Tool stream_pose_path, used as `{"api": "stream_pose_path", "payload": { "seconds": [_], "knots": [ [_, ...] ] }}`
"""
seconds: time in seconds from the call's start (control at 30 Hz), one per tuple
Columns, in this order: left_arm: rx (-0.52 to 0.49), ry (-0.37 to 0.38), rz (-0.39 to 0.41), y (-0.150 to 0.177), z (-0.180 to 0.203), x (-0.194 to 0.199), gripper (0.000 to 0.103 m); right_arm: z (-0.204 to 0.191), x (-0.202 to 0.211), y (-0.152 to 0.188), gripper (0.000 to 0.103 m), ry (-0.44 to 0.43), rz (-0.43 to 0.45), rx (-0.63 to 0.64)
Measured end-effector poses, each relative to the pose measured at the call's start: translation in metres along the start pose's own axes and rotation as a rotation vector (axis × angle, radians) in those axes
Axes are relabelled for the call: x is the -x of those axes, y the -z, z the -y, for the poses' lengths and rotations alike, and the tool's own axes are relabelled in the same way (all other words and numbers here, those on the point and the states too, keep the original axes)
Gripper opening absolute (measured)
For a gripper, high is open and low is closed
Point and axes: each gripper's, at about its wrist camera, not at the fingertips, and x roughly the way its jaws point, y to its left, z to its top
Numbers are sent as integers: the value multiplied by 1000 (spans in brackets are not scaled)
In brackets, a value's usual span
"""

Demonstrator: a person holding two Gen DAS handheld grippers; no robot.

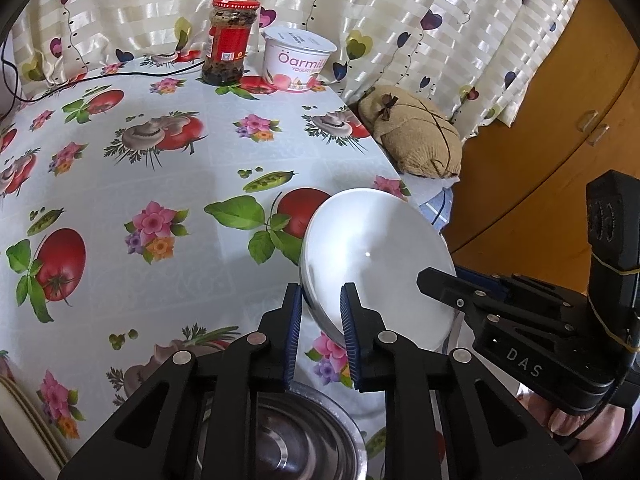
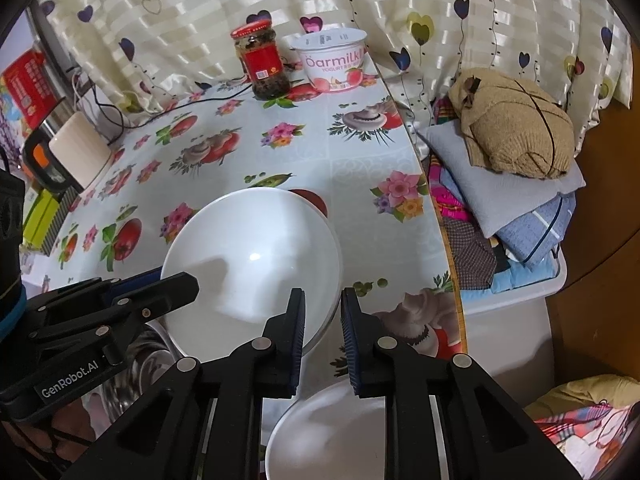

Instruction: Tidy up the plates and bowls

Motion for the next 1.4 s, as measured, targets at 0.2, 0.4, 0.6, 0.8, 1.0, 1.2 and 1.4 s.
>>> {"api": "stream_pose_path", "payload": {
  "seconds": [0.2, 0.4, 0.6, 0.8, 1.0, 1.2, 1.4],
  "knots": [
    [-1, -15, 7, -1, -1, 1, 19, -1, -1, -1, 18, 4, -1, -5],
    [2, -24, 16, -2, -4, 6, 19, -4, -2, 0, 18, 4, -6, -2],
    [1, -28, 32, -4, -4, 14, 18, -12, 6, -1, 18, 4, 9, 5],
    [5, -29, 41, -2, -5, 24, 18, -18, 15, -2, 18, 4, 24, 14],
    [7, -32, 57, 1, -6, 39, 18, -27, 26, -2, 18, 2, 37, 27],
    [12, -41, 72, 8, -10, 55, 18, -41, 38, 2, 18, -4, 53, 48],
    [18, -49, 87, 18, -14, 71, 18, -54, 47, 8, 18, -13, 59, 63]
  ]
}}
